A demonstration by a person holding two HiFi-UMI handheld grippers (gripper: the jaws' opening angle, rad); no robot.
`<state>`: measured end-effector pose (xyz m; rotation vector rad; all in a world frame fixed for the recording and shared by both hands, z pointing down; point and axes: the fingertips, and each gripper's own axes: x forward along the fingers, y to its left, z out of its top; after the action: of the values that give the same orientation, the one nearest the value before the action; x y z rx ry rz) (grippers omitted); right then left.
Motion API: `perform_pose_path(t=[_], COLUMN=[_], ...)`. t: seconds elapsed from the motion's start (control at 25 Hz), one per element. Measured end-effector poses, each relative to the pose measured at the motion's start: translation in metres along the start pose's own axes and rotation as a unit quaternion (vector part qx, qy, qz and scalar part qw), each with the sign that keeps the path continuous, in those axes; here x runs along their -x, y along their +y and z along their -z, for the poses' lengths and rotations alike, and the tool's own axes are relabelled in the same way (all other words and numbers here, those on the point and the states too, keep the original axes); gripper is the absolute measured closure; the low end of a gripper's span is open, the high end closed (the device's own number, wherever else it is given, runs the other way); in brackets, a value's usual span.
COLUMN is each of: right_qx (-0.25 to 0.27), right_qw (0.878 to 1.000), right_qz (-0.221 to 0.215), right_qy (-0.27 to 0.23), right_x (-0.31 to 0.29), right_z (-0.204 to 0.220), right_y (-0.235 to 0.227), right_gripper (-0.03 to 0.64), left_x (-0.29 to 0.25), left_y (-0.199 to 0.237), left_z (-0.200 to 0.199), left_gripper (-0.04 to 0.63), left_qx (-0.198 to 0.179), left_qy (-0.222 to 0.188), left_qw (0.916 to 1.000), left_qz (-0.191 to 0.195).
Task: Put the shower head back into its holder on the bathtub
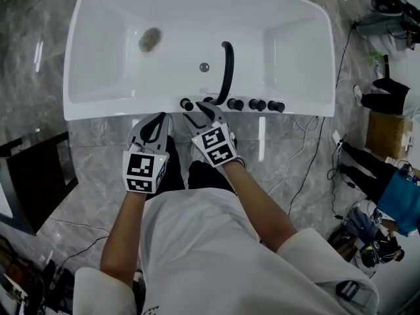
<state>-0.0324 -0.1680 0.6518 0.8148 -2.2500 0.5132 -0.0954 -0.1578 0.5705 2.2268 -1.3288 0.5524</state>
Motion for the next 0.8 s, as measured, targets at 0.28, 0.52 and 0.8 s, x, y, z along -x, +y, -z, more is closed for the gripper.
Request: perform_pose_path(t=[0.28, 0.52, 0.8], right_qx=[-0.007, -0.017, 0.008], right_qw=[0.997, 0.989, 0.976], right_qz=[-0.02, -0.045, -0.078], right_qy=[-0.07, -0.14, -0.203], right_x=[0.065, 0.135, 0.214], right_z=[-0.025, -0.04, -0.058], right_y=[0.013, 0.017, 0.027], right_gripper=[0.531, 0.597, 0.598], left_x=[0.027, 0.063, 0.104], left_y=[-0.037, -0.081, -0.113], left_z=[-0.024, -0.047, -0.072], left_gripper=[0.583, 0.583, 0.583], left_qx=[-0.002, -0.01, -0.02], left_qy=[-0.031, -0.067, -0.119], left_qw=[0.9995, 0.9975, 0.9909], left_qz=[-0.007, -0.018, -0.06])
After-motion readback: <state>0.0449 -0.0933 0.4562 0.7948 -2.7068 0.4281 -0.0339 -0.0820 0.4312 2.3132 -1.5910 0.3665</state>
